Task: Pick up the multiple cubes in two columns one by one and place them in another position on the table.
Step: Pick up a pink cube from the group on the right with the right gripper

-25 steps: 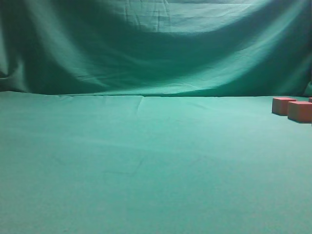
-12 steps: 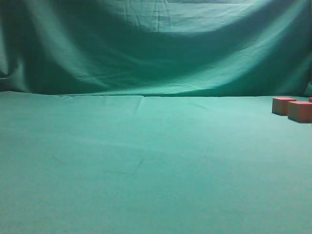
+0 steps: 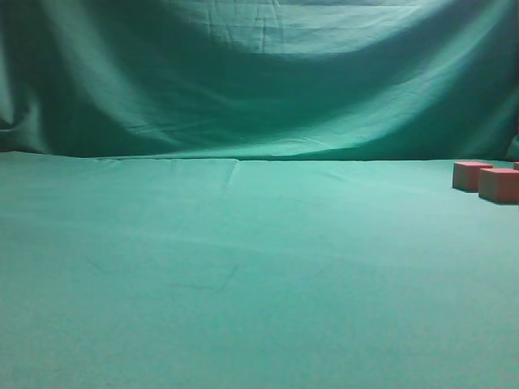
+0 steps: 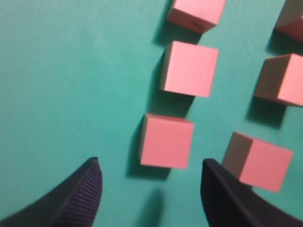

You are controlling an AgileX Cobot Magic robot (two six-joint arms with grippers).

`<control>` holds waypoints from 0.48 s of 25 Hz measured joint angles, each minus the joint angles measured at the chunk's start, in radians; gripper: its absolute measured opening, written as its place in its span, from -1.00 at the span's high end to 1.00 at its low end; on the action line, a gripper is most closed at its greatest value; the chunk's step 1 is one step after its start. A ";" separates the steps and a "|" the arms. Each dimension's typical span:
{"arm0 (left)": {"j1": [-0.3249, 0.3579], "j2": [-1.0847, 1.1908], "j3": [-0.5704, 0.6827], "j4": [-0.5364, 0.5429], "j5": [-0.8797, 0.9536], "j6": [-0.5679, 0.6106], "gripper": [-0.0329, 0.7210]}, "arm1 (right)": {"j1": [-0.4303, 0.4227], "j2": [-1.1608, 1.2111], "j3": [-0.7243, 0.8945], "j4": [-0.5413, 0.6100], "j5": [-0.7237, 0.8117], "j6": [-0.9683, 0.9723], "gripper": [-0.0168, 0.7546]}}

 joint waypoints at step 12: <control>0.000 0.000 0.000 0.000 0.000 0.000 0.91 | 0.000 0.147 0.000 -0.096 -0.102 0.105 -0.16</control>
